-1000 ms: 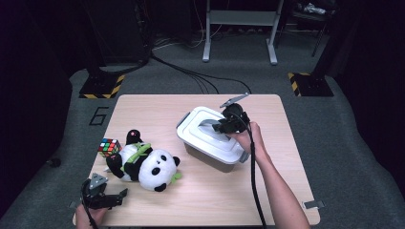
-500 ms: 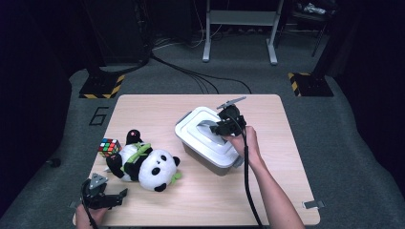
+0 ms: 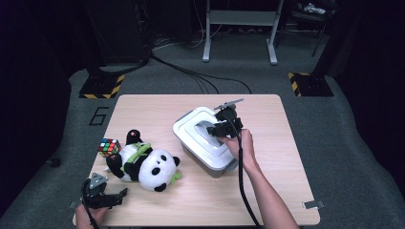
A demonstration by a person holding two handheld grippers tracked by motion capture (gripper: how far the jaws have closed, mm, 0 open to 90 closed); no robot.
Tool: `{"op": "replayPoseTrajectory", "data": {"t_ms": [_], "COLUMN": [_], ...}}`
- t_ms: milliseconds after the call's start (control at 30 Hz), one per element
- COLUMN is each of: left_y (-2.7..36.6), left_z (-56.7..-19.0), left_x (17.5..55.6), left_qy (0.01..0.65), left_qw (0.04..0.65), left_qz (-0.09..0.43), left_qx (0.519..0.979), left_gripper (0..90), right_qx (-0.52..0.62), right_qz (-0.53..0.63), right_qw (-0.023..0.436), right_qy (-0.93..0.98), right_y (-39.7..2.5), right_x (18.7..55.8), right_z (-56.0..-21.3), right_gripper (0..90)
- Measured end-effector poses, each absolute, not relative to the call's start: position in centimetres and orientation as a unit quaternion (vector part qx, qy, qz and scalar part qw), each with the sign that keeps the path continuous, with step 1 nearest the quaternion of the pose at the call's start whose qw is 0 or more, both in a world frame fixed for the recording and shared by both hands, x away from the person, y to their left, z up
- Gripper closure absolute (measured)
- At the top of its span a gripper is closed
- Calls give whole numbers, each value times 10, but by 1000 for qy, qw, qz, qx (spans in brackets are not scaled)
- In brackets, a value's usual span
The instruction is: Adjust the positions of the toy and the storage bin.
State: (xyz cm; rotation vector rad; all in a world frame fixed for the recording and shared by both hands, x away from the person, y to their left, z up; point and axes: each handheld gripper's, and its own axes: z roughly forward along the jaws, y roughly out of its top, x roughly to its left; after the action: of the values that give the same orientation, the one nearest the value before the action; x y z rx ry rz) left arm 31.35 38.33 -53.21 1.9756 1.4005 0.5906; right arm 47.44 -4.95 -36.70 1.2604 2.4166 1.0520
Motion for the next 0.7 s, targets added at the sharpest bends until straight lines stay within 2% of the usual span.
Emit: {"op": "replayPoseTrajectory", "data": {"t_ms": [433,700], "left_y": [383,384], "left_z": [-532,-532], "left_x": [314,314], "left_qy": [532,533], "left_qw": [319,319], "left_qz": [224,223], "left_qx": [751,751], "left_gripper": [3,4], "right_qx": [406,389], "right_qz": [366,369], "right_qw": [103,122], "right_qy": [831,836], "right_y": [-30,-21], "right_x": [479,479], "right_z": [-369,-370], "right_gripper": [663,661]}}
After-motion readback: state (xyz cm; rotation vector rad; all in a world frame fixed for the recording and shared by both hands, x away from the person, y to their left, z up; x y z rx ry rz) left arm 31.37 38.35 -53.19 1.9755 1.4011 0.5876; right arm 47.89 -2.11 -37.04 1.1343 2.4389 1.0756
